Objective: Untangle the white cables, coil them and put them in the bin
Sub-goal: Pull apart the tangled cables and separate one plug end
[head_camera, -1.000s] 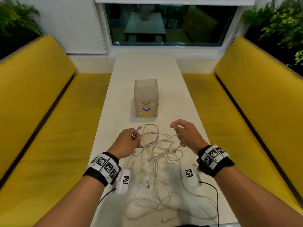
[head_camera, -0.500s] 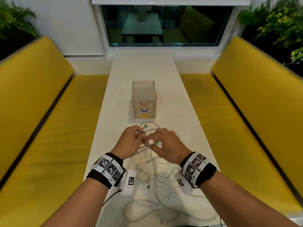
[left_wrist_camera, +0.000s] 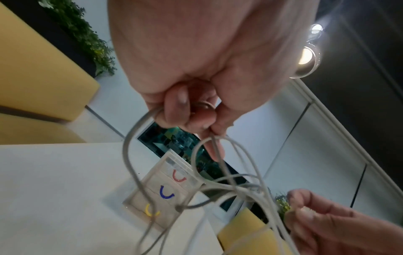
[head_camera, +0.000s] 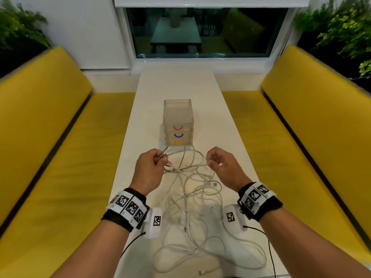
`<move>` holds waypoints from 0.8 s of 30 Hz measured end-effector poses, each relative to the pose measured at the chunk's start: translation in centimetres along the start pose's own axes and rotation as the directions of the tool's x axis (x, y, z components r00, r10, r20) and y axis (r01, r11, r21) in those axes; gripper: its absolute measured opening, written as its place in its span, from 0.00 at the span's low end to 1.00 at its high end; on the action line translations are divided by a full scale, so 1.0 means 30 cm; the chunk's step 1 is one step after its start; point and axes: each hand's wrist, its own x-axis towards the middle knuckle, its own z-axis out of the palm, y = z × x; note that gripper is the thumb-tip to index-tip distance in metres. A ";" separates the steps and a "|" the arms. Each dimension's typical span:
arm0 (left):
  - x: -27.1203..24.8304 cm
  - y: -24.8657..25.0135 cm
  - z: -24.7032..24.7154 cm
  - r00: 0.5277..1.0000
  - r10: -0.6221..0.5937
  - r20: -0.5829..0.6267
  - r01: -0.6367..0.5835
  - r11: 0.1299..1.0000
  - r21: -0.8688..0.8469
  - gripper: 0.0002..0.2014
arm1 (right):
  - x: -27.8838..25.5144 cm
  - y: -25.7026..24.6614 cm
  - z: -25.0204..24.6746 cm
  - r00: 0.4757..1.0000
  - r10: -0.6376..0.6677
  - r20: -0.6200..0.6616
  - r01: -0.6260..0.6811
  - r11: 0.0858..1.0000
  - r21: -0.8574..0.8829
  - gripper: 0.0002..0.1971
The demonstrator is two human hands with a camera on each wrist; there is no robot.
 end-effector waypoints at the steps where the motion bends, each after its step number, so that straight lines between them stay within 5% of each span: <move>1: 0.004 -0.008 -0.006 1.000 -0.007 -0.009 0.007 1.000 0.011 0.06 | 0.005 0.006 -0.021 0.999 0.031 -0.032 -0.031 0.999 0.022 0.05; 6: -0.005 -0.005 0.003 0.994 -0.039 0.105 0.038 0.999 0.012 0.05 | 0.013 0.018 -0.024 0.987 0.162 0.016 -0.161 0.986 -0.045 0.04; 8: -0.014 0.011 0.021 0.989 -0.023 0.145 0.025 1.000 -0.009 0.06 | 0.000 0.002 0.031 0.969 0.232 0.087 -0.230 0.973 -0.037 0.10; 11: -0.031 0.038 0.038 0.980 -0.012 0.200 0.023 0.998 -0.054 0.06 | -0.002 -0.003 0.117 0.911 0.404 0.088 -0.397 0.914 -0.086 0.23; 14: -0.039 0.053 0.034 0.967 -0.026 0.253 0.059 0.990 -0.125 0.06 | -0.003 -0.001 0.132 0.837 0.540 0.090 -0.542 0.840 0.009 0.19; 18: -0.041 0.047 0.012 0.965 -0.077 0.251 0.120 0.980 -0.161 0.07 | -0.011 -0.028 0.076 0.895 0.437 0.094 -0.444 0.843 0.305 0.08; 24: -0.031 -0.005 0.029 0.975 -0.098 0.200 0.098 0.995 0.006 0.08 | 0.021 -0.051 0.002 0.921 0.376 -0.099 -0.340 0.903 0.262 0.06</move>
